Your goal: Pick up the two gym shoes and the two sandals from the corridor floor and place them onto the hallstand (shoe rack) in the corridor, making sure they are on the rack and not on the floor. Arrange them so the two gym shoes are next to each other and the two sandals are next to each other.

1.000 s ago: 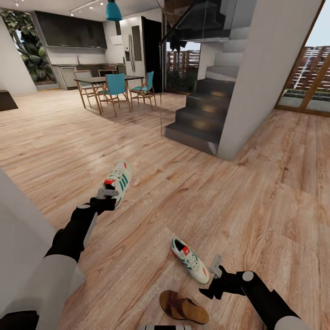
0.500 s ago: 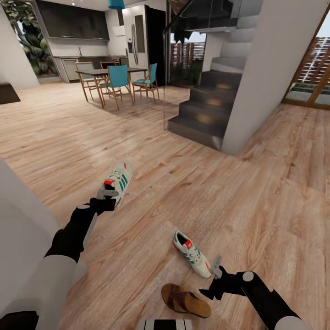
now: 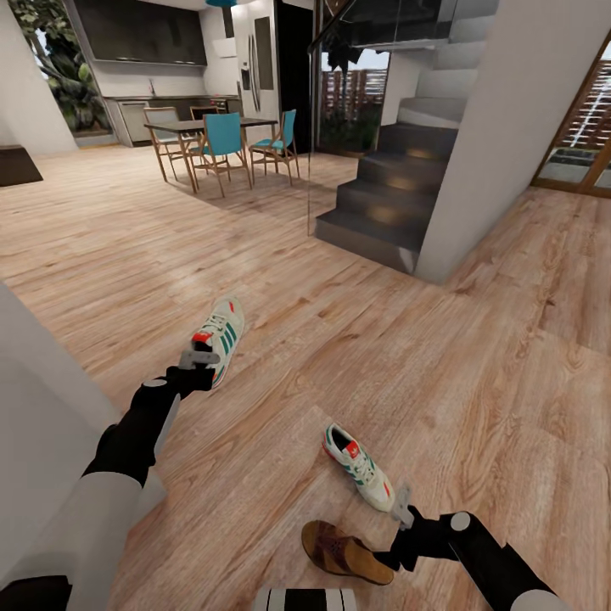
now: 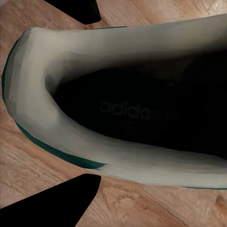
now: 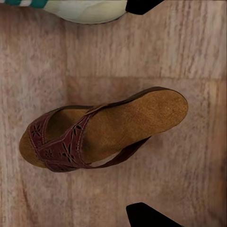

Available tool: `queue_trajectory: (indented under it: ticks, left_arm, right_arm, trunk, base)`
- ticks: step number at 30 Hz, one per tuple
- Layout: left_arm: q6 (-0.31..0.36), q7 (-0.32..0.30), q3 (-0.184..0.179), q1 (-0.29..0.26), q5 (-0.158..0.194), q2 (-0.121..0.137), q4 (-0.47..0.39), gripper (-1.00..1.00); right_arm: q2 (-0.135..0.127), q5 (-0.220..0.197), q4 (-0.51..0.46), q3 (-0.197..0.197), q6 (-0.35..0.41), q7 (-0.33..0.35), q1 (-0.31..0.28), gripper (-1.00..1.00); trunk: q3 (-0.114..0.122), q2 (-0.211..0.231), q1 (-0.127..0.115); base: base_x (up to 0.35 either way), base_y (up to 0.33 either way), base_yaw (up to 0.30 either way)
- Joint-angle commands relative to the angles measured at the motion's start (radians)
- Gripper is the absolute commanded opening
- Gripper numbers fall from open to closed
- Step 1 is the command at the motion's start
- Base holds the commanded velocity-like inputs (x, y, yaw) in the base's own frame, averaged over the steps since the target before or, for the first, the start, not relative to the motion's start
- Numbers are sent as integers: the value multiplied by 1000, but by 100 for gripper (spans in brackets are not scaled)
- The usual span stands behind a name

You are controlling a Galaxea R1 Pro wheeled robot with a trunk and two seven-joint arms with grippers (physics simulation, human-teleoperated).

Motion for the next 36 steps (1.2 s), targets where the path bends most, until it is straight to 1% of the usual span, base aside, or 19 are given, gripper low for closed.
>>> queue_trajectory:
  ticks: [1, 6, 11, 20, 25, 28, 29, 30, 32, 35, 36]
  left_arm:
    - [4, -10, 2, 0, -11, -1, -1, -100]
    - [4, -10, 2, -1, -10, -2, -1, -100]
    - [4, -10, 3, -4, -9, -2, 0, -100]
    - [5, -10, 5, -10, -10, -6, -1, -100]
    - [7, -10, 6, -14, -9, -10, 0, -100]
    - [25, -11, 5, -14, -9, -13, -1, -100]
    - [34, -11, -2, -14, -9, -13, 0, -100]
    - [37, -11, -8, -14, -9, -12, 0, -100]
    - [41, -11, -21, -14, -9, -9, 0, -100]
    - [42, -12, -26, -13, -9, -6, 0, -100]
    - [42, -12, -27, -13, -9, -6, 0, -100]
  right_arm:
    - [-1, 4, -1, 3, 3, 2, 0, 100]
    - [-2, 20, 0, 3, 3, 2, 0, 100]
    - [-1, 23, 0, 4, 3, 2, 0, 100]
    - [-1, 23, 0, 3, 3, 2, 0, 100]
    - [-1, 23, -1, 3, 3, 2, 0, 100]
    - [-1, 24, -1, 4, 3, 2, 0, 100]
    - [-1, 28, -2, 5, 3, 2, 0, 100]
    - [-1, 38, -3, 5, 3, 2, 0, 100]
    - [1, 104, -8, 11, 3, 2, 0, 100]
    - [2, 231, -12, 33, 3, 1, 0, 100]
    - [2, 248, -13, 35, 2, 1, 0, 100]
  trunk:
    - [-1, 0, 0]
    - [-3, 0, 0]
    - [-29, -1, 2]
    - [-35, -1, 2]
    - [-60, -3, 4]
    - [-63, -3, 4]
    - [-64, -3, 4]
    - [-64, -3, 4]
    - [-64, -3, 4]
    - [-64, -3, 4]
    - [-64, -3, 4]
  base:
    - [0, 0, 0]
    - [0, 0, 10]
    - [0, 0, 61]
    - [0, 0, 24]
    - [0, 0, 0]
    - [0, 0, 0]
    - [0, 0, 0]
    - [0, 0, 0]
    - [0, 0, 0]
    - [0, 0, 0]
    - [0, 0, 0]
